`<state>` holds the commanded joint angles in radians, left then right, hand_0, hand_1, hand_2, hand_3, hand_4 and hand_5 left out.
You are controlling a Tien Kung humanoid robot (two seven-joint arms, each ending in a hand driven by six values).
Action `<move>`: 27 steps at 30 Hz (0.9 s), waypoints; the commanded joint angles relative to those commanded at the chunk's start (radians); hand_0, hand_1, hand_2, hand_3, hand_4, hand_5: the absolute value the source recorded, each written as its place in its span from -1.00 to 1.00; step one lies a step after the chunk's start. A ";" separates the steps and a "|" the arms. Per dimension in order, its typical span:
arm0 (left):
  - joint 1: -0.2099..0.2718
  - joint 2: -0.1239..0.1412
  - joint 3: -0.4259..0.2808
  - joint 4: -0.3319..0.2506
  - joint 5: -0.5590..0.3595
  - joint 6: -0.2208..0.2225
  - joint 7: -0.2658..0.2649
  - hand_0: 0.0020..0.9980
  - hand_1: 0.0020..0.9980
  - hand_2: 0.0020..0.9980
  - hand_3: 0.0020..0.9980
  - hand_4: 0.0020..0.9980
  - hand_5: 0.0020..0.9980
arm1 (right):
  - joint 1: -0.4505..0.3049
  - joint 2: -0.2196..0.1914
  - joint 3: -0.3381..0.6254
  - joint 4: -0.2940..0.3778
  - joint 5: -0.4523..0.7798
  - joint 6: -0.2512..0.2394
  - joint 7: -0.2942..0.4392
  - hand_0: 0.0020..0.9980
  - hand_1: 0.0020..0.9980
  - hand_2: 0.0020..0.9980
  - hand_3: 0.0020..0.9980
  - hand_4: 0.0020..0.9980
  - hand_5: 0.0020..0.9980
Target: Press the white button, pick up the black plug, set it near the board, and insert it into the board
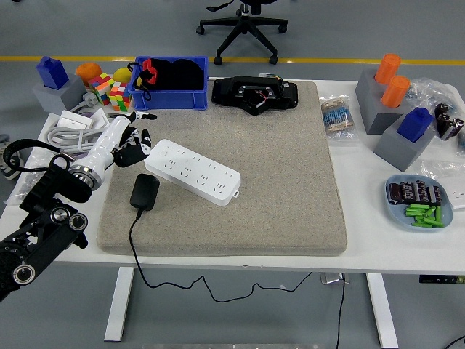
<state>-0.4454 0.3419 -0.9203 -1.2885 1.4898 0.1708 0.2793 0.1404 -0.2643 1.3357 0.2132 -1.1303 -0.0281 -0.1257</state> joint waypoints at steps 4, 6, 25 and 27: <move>-0.034 0.014 0.035 0.016 -0.007 -0.042 0.052 -1.00 -0.99 -0.78 0.55 -1.00 -1.00 | 0.001 -0.002 -0.002 0.001 0.002 0.000 0.000 0.24 0.20 0.20 0.18 0.33 -0.17; -0.061 0.024 0.062 0.030 -0.012 -0.072 0.087 -1.00 -0.99 -0.78 0.55 -1.00 -1.00 | 0.001 -0.003 -0.003 0.000 0.003 0.000 0.000 0.24 0.20 0.20 0.18 0.33 -0.17; -0.256 0.045 0.311 0.145 -0.076 -0.123 0.132 -1.00 -0.99 -0.79 0.54 -1.00 -1.00 | -0.002 -0.005 0.003 -0.002 0.004 0.002 -0.001 0.25 0.20 0.20 0.18 0.33 -0.17; -0.269 0.044 0.330 0.157 -0.081 -0.126 0.135 -1.00 -0.99 -0.79 0.54 -1.00 -1.00 | -0.002 -0.005 0.004 -0.003 0.003 0.002 -0.002 0.25 0.20 0.20 0.18 0.33 -0.17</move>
<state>-0.7146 0.3861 -0.5904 -1.1319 1.4087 0.0447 0.4145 0.1381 -0.2695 1.3396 0.2102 -1.1271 -0.0261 -0.1273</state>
